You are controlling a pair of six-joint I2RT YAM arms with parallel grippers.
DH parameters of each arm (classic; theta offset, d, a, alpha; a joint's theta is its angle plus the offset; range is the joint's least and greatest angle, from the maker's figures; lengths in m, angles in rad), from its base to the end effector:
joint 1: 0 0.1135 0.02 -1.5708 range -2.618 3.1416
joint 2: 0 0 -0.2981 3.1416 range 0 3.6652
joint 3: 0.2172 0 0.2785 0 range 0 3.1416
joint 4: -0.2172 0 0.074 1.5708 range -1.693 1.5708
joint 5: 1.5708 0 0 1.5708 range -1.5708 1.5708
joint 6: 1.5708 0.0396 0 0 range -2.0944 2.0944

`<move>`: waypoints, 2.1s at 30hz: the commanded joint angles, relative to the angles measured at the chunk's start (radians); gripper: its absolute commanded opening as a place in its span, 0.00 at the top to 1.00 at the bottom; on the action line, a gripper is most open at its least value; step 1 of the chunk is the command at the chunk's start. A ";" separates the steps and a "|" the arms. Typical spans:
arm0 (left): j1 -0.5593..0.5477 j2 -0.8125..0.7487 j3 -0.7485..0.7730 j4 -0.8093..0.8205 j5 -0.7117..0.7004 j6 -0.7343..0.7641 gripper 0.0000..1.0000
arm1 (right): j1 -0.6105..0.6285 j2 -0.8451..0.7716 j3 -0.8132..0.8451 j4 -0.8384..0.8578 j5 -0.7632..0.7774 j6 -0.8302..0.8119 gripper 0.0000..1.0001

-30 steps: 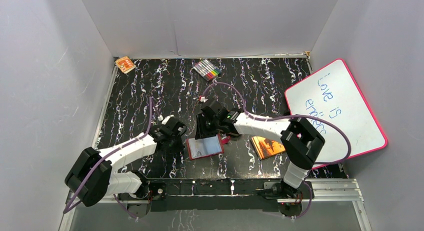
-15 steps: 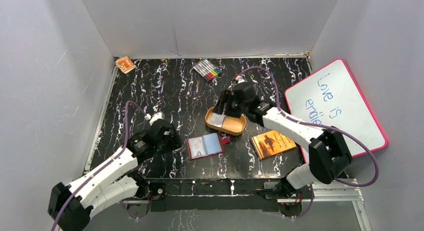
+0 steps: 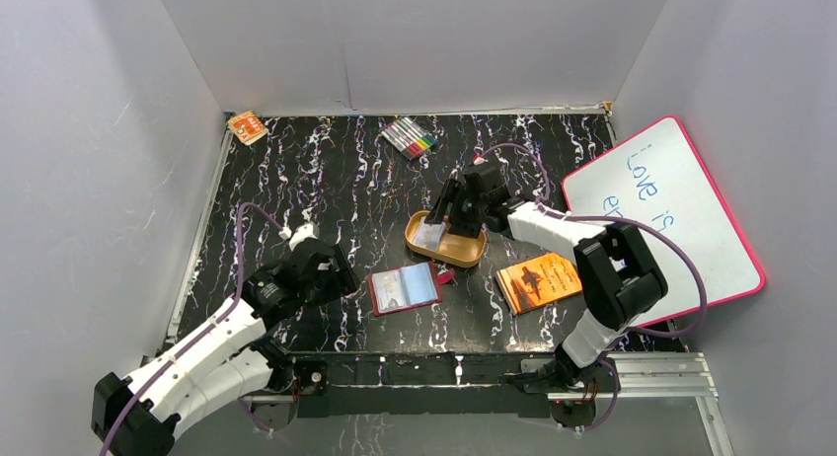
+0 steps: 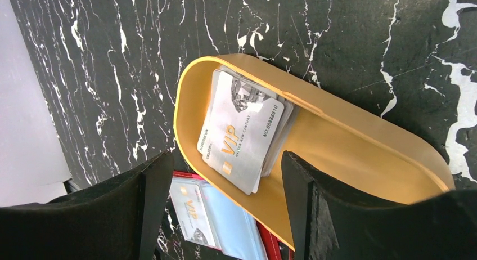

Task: Put the credit cards into the card holder
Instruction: Pick up the credit card from the storage box.

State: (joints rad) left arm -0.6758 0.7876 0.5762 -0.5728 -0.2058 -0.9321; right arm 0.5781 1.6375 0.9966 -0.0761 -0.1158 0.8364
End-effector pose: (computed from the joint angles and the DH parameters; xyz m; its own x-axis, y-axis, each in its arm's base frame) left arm 0.1361 -0.0988 0.2467 -0.7295 -0.4225 -0.5379 -0.1446 0.8639 -0.4824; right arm 0.3151 0.2110 0.2220 -0.8258 0.3415 -0.4488 -0.0041 0.7921 0.6104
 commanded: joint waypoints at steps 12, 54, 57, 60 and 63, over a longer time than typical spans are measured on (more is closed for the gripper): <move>0.006 0.033 0.023 -0.031 -0.030 -0.005 0.29 | 0.000 0.081 0.021 0.026 -0.054 0.019 0.36; 0.007 0.047 0.024 -0.039 -0.029 -0.017 0.33 | -0.023 -0.002 -0.123 0.056 -0.065 0.018 0.76; 0.006 0.047 0.024 -0.041 -0.029 -0.017 0.33 | -0.023 -0.017 -0.128 0.056 -0.068 0.023 0.82; 0.007 0.048 0.024 -0.040 -0.029 -0.018 0.33 | -0.023 -0.047 -0.131 0.048 -0.069 0.029 0.87; 0.006 0.047 0.025 -0.042 -0.029 -0.019 0.34 | -0.024 -0.083 -0.130 0.033 -0.072 0.040 0.94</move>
State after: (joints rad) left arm -0.6754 0.8368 0.5766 -0.5903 -0.2173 -0.9466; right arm 0.5564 1.6169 0.8776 -0.0204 -0.1905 0.8726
